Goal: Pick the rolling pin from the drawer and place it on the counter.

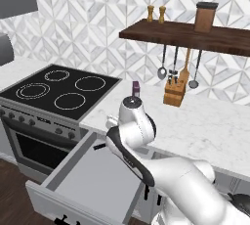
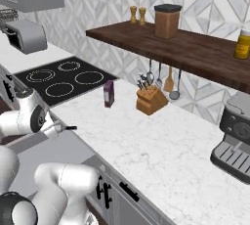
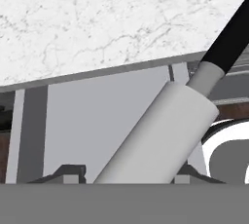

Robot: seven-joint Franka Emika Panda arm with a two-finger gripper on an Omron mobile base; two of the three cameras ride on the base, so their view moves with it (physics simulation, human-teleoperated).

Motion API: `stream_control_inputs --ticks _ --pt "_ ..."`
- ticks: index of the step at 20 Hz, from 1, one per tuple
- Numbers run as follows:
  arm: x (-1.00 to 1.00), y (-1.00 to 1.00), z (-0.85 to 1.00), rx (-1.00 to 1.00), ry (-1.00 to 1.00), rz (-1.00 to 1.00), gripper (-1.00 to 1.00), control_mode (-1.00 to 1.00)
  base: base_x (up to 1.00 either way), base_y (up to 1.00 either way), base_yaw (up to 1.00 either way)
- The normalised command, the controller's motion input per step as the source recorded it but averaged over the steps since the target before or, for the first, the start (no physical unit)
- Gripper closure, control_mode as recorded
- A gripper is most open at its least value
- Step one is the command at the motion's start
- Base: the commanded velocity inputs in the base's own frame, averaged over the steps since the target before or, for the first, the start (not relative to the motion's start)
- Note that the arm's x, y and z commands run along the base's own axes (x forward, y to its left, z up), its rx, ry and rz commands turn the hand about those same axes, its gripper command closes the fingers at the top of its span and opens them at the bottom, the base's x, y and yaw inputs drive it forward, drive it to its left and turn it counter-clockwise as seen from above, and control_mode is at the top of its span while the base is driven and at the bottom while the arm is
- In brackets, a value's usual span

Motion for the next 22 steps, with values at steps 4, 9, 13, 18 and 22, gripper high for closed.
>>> stream_control_inputs --ticks 4,9,13,18,22 --pt "0.49 -0.98 0.05 0.0 0.01 -0.11 1.0 -1.0 0.0 0.0 0.0" --pt "0.63 -0.71 -0.02 0.0 0.03 -0.09 1.0 -1.0 0.0 0.0 0.0" --pt "0.71 -0.46 -0.05 0.0 0.06 -0.05 1.0 -1.0 0.0 0.0 0.0" --pt "0.74 -0.28 -0.23 0.0 0.07 -0.02 1.0 -1.0 0.0 0.0 0.0" --pt "0.69 -0.16 -0.49 0.0 0.06 -0.01 1.0 -1.0 0.0 0.0 0.0"
